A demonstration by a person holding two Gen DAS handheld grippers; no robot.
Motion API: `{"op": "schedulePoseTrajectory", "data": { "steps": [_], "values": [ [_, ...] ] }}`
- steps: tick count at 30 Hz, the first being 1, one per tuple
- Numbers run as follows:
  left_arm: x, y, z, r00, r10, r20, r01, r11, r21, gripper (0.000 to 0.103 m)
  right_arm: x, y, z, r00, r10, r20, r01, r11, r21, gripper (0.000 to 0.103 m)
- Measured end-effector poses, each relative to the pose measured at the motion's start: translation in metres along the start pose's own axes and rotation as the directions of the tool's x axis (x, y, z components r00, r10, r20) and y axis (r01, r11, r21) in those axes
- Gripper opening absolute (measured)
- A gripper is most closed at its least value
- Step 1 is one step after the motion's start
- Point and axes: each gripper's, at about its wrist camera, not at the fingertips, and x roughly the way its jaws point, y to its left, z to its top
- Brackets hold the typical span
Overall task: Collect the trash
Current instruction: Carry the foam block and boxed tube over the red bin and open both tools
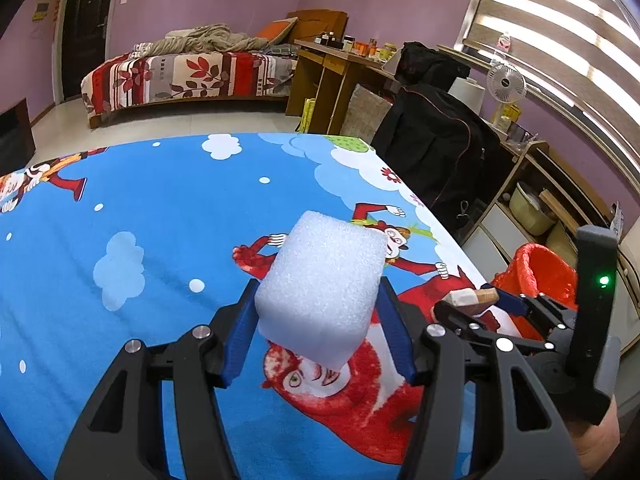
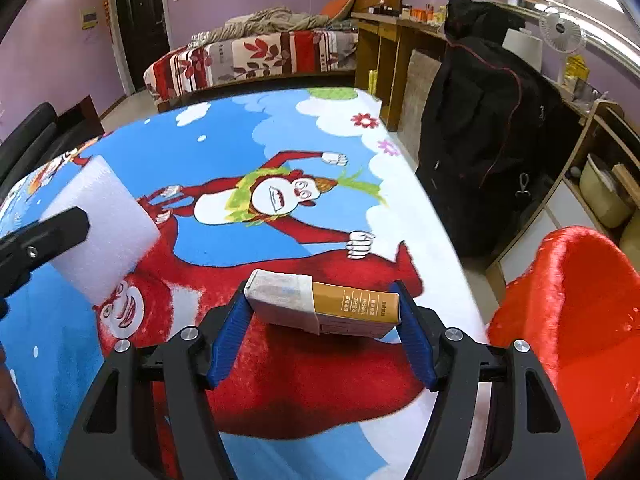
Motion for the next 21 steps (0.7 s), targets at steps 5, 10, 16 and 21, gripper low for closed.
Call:
{"op": "schedulePoseTrajectory", "data": {
  "steps": [5, 10, 16, 21],
  "values": [
    [-0.003, -0.012, 0.002, 1.000, -0.009, 0.005, 0.009, 1.000, 0.022, 0.056, -0.019, -0.011, -0.001, 0.999, -0.009, 0.036, 0.008, 1.000, 0.011, 0.066],
    [-0.008, -0.029, 0.004, 1.000, -0.022, 0.012, 0.021, 0.998, 0.053, 0.056, -0.036, -0.026, -0.004, 0.998, -0.021, 0.064, 0.020, 0.999, 0.026, 0.066],
    [-0.009, -0.054, 0.006, 0.999, -0.047, 0.011, 0.046, 0.995, 0.091, 0.056, -0.057, -0.050, -0.007, 0.995, -0.043, 0.094, 0.039, 0.998, 0.051, 0.066],
    [-0.009, -0.077, 0.006, 0.998, -0.070, 0.003, 0.069, 0.989, 0.128, 0.056, -0.071, -0.070, -0.012, 0.992, -0.064, 0.112, 0.056, 0.996, 0.076, 0.066]
  ]
}}
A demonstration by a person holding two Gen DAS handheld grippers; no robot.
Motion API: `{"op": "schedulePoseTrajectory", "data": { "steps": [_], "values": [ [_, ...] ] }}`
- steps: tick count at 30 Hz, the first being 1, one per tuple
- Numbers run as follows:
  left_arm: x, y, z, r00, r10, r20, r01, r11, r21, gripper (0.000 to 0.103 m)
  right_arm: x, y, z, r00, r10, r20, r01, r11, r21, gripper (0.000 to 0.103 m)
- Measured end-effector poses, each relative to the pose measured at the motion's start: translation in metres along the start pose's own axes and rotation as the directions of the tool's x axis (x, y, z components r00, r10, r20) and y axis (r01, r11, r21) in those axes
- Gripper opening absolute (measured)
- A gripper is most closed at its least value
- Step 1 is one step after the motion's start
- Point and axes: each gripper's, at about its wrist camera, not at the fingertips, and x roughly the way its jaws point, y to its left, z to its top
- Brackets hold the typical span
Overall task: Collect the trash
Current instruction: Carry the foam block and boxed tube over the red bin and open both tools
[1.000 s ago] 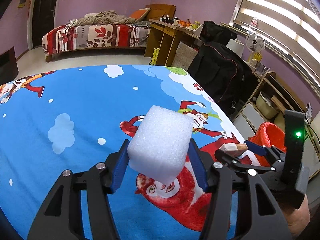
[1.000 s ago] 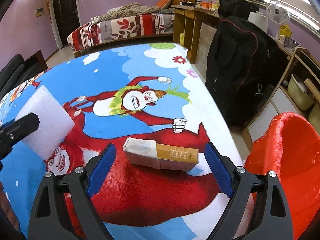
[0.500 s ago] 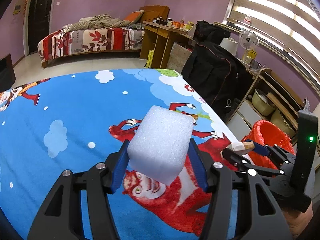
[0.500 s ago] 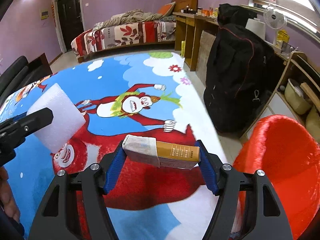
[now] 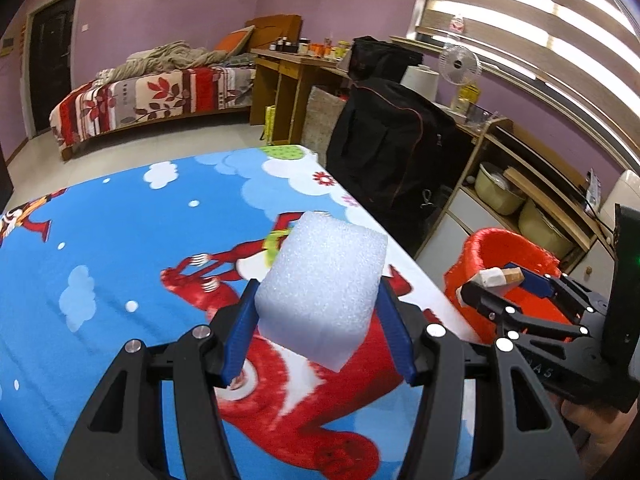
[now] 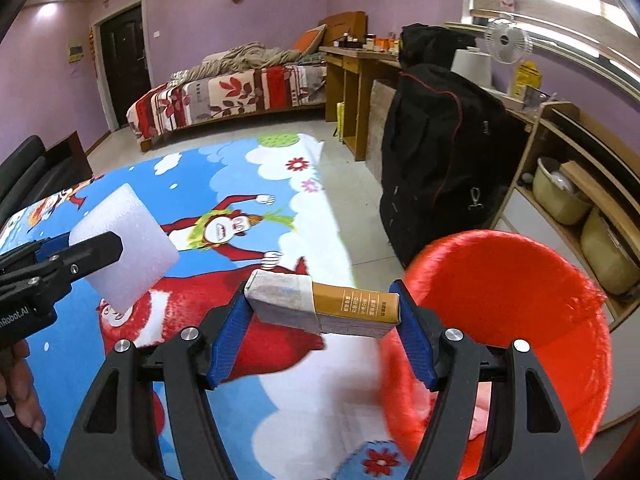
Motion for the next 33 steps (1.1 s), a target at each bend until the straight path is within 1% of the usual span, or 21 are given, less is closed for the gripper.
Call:
{"op": "schedulePoseTrajectory", "data": {
  "steps": [7, 16, 33],
  "values": [
    [0.001, -0.029, 0.003, 1.000, -0.030, -0.006, 0.030, 0.998, 0.048, 0.056, -0.015, -0.027, -0.005, 0.999, -0.028, 0.018, 0.027, 0.999, 0.029, 0.066],
    [0.007, -0.061, 0.002, 0.997, -0.075, -0.032, 0.077, 0.993, 0.091, 0.056, -0.033, -0.060, -0.015, 0.997, -0.070, 0.030, 0.068, 0.996, 0.060, 0.066],
    [0.009, -0.110, -0.003, 0.988, -0.132, -0.074, 0.143, 0.974, 0.174, 0.056, -0.058, -0.103, -0.029, 0.995, -0.093, 0.045, 0.087, 0.990, 0.113, 0.066]
  ]
}}
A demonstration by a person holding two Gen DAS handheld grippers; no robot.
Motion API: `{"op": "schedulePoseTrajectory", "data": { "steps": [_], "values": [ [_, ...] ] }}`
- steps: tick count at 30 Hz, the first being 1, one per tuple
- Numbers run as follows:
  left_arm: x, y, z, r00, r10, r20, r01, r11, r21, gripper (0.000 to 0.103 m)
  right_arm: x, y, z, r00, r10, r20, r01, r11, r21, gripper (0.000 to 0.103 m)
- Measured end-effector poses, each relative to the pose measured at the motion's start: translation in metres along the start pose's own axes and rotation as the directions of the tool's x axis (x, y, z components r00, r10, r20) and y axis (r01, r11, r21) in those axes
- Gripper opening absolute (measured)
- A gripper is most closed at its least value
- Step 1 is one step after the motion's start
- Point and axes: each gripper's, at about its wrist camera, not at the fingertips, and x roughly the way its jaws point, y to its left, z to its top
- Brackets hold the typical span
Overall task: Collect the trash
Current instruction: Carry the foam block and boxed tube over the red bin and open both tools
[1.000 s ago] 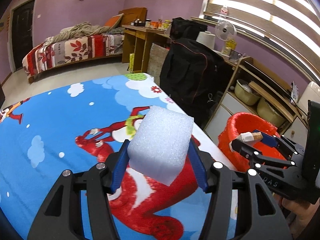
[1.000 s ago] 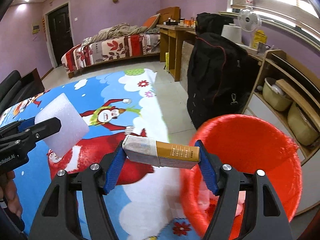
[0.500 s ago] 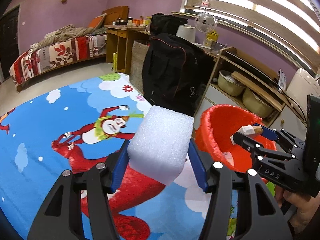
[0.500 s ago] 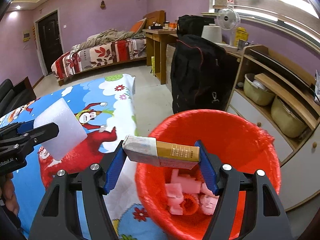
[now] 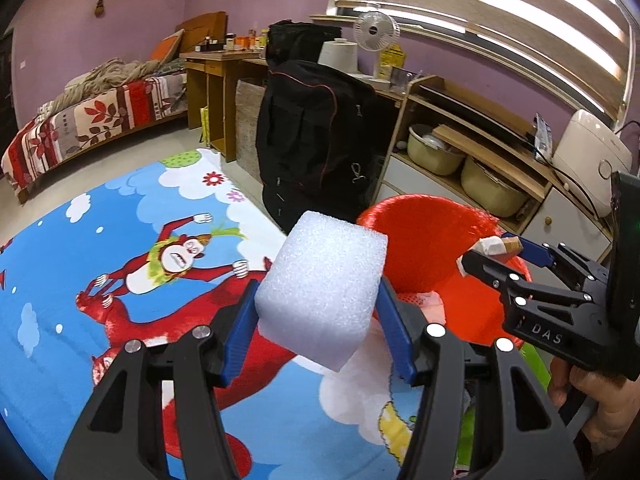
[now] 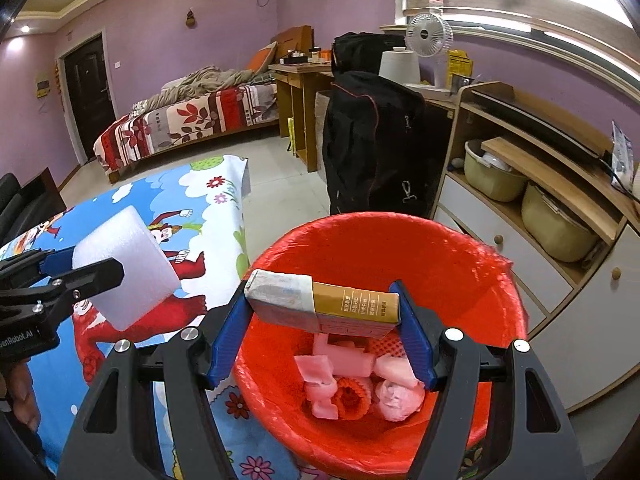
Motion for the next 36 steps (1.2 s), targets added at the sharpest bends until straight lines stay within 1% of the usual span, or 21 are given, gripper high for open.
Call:
{"op": "schedulePoseTrajectory", "data": {
  "steps": [4, 13, 20, 26, 29, 36],
  "values": [
    [0.001, -0.009, 0.002, 1.000, -0.027, -0.011, 0.027, 1.000, 0.001, 0.056, -0.007, -0.009, -0.001, 1.000, -0.002, 0.004, 0.002, 1.000, 0.010, 0.066],
    [-0.002, -0.028, 0.011, 0.998, -0.052, -0.025, 0.052, 0.998, 0.024, 0.056, -0.019, -0.035, -0.005, 1.000, -0.007, 0.004, 0.007, 1.000, 0.027, 0.066],
    [0.001, -0.052, 0.018, 0.998, -0.051, -0.036, 0.053, 0.996, 0.073, 0.056, -0.026, -0.057, -0.001, 1.000, -0.009, 0.000, 0.009, 1.000, 0.027, 0.066],
    [0.007, -0.071, 0.025, 0.996, -0.072, -0.052, 0.078, 0.991, 0.106, 0.056, -0.027, -0.072, 0.006, 1.000, -0.020, -0.003, 0.020, 1.000, 0.020, 0.066],
    [0.011, -0.075, 0.031, 0.995, -0.078, -0.059, 0.084, 0.991, 0.107, 0.056, -0.024, -0.078, 0.009, 1.000, -0.024, -0.009, 0.024, 1.000, 0.016, 0.066],
    [0.019, -0.084, 0.044, 0.996, -0.064, -0.057, 0.071, 0.990, 0.119, 0.057, -0.017, -0.086, 0.015, 0.999, -0.032, -0.017, 0.032, 0.999, 0.003, 0.066]
  ]
}}
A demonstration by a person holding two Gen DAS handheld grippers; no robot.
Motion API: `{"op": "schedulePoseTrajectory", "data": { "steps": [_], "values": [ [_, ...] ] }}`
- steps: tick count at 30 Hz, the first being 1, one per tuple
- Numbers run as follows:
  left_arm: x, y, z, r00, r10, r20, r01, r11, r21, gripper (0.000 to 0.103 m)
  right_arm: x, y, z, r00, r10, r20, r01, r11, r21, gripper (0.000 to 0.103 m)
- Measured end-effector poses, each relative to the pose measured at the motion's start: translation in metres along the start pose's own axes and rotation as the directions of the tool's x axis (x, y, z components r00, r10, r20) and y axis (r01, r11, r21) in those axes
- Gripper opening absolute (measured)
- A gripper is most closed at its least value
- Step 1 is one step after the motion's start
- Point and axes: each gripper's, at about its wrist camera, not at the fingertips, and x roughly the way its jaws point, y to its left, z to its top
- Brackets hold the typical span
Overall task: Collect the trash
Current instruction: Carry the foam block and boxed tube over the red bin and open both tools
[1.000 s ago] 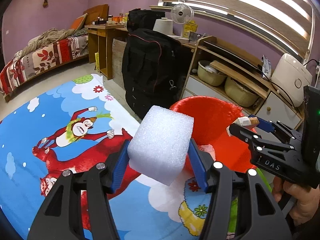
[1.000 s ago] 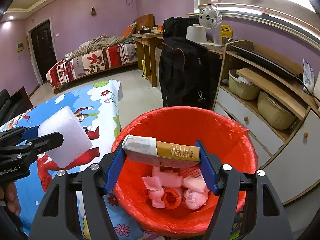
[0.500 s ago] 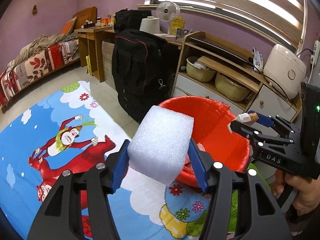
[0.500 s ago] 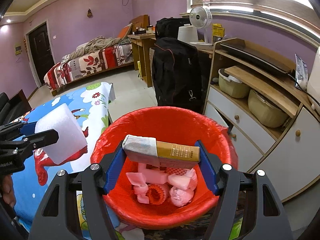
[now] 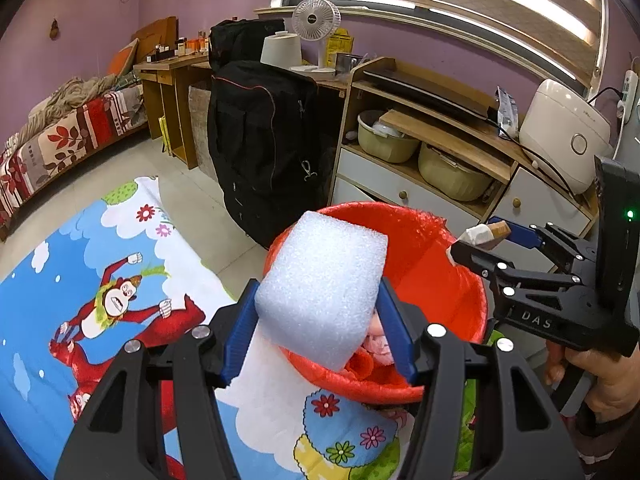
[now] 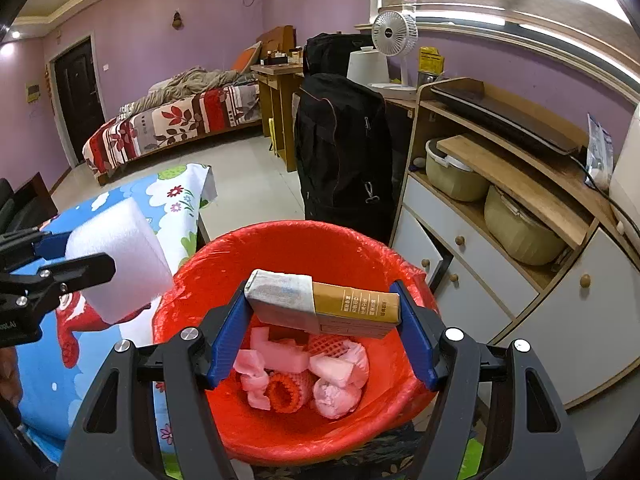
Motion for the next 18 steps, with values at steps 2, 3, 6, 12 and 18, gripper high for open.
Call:
{"op": "schedulePoseTrajectory", "data": {
  "steps": [2, 3, 6, 12, 18],
  "values": [
    [0.003, -0.003, 0.002, 1.000, 0.005, -0.004, -0.005, 1.000, 0.010, 0.057, 0.002, -0.002, 0.001, 1.000, 0.000, -0.001, 0.000, 1.000, -0.001, 0.066],
    [0.004, -0.004, 0.002, 1.000, 0.006, -0.006, -0.006, 1.000, 0.012, 0.057, 0.002, -0.002, 0.001, 1.000, -0.001, -0.001, 0.001, 1.000, -0.001, 0.066],
    [0.008, -0.006, 0.006, 1.000, 0.005, -0.009, -0.005, 1.000, 0.011, 0.057, 0.002, -0.003, 0.001, 1.000, -0.001, 0.000, 0.001, 1.000, -0.002, 0.066],
    [0.013, -0.013, 0.012, 1.000, -0.004, -0.006, 0.004, 1.000, 0.010, 0.058, 0.002, -0.008, 0.003, 1.000, -0.005, 0.004, 0.005, 1.000, -0.004, 0.066],
    [0.018, -0.016, 0.015, 1.000, -0.010, -0.005, 0.010, 1.000, 0.002, 0.058, 0.002, -0.012, 0.004, 1.000, -0.005, 0.006, 0.005, 1.000, -0.002, 0.070]
  ]
}}
